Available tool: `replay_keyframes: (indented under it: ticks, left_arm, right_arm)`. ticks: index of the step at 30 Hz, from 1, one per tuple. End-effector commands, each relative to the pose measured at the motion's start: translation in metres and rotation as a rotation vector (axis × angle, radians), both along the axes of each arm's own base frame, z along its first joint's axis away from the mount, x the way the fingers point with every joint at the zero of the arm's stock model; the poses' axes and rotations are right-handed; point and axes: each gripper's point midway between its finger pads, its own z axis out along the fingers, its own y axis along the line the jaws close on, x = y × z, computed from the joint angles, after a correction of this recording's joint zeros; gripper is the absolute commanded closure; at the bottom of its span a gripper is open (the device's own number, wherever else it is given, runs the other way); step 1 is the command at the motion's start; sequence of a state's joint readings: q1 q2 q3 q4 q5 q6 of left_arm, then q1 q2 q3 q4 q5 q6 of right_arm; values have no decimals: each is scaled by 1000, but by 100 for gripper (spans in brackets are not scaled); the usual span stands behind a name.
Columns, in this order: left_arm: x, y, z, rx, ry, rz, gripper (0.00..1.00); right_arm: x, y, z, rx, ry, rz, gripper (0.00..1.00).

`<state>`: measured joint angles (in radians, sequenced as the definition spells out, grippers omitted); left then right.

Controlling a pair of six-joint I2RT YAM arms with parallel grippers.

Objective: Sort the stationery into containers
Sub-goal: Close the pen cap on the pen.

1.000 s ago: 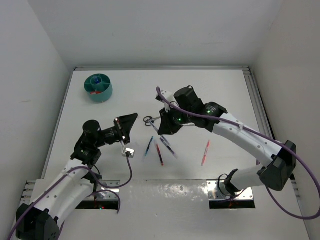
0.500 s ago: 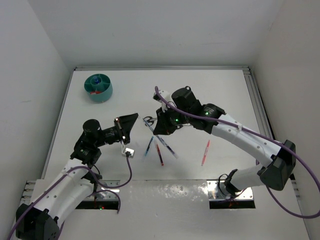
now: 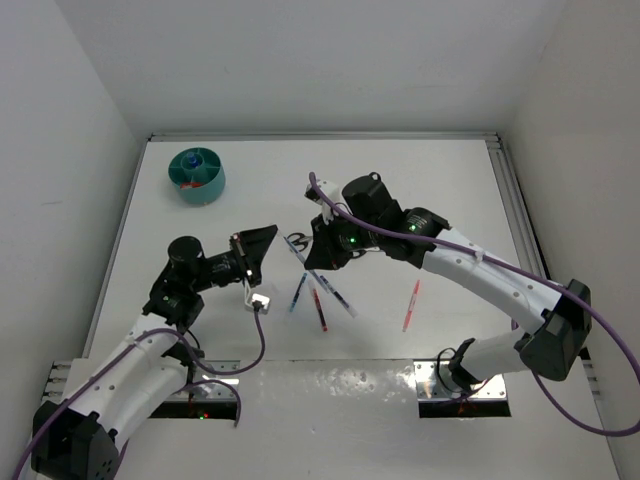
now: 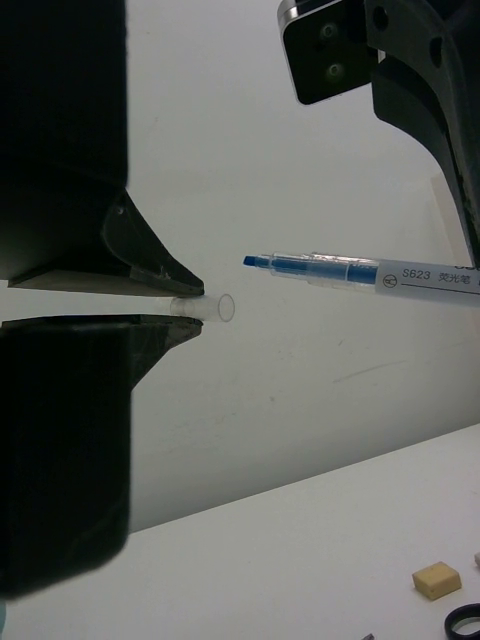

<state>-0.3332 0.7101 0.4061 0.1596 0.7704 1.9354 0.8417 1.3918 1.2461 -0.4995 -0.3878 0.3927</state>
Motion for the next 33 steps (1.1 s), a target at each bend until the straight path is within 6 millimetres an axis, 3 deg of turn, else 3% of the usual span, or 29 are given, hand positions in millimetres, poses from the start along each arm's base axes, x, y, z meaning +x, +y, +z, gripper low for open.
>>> replay_keyframes:
  ticks: [1,14,33]
  left_arm:
    - [-2,-6,28,-28,-71,-33,100]
    - [-2,-9,36,-52,-74,-37,100]
    - [-16,-14,27,-28,-60,-93,100]
  right_arm:
    - [3,11,10,47,-24,13,100]
    - [4,12,4,39,-12,10,100]
    - [6,9,4,32,-27,-1,100]
